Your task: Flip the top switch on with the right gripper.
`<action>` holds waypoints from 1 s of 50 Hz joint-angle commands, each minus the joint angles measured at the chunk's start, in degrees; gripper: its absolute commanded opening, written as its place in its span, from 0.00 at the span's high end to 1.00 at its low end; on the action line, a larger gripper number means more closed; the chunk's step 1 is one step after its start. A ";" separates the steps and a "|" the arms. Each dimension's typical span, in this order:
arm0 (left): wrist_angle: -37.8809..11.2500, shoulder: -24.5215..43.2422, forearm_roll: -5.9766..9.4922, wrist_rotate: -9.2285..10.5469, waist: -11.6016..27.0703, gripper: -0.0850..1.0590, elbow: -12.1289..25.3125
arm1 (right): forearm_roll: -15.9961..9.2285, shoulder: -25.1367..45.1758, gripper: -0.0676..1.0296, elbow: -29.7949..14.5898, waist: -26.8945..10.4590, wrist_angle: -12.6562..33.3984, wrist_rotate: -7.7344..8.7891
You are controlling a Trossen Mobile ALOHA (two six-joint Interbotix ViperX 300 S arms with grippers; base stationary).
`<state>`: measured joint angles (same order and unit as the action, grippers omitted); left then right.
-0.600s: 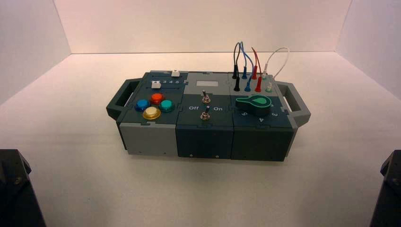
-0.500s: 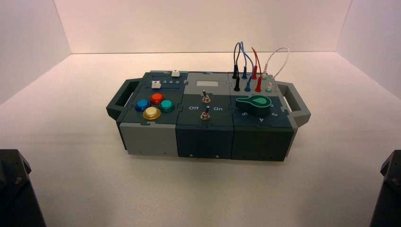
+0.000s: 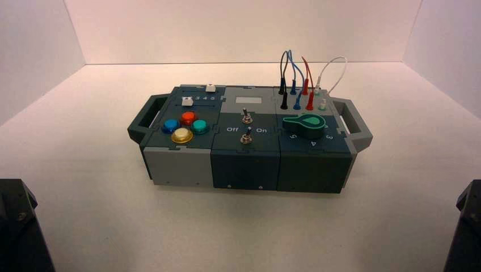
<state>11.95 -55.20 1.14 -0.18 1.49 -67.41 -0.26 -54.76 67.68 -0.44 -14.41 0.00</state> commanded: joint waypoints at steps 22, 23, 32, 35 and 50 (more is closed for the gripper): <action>-15.29 3.43 0.09 -0.79 9.67 0.95 6.33 | -1.05 -1.32 0.96 -5.01 -1.41 11.25 -0.62; -16.17 3.87 0.09 -0.88 9.93 0.95 6.68 | -1.32 -1.49 0.96 -5.19 -1.49 11.51 -0.70; -25.58 8.61 0.26 -0.79 10.63 0.95 9.32 | -3.60 -2.37 0.96 -6.50 -4.31 16.17 -1.32; -27.60 10.37 0.35 -0.88 10.63 0.95 9.93 | -4.13 -2.20 0.96 -6.77 -6.06 17.31 -1.23; -34.10 19.25 2.81 0.00 10.72 0.95 10.72 | -4.39 2.02 0.96 -9.23 -16.79 24.52 -1.23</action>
<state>-21.27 -37.27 3.43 -0.44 12.04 -58.97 -4.39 -54.32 61.17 -15.56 8.96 -0.97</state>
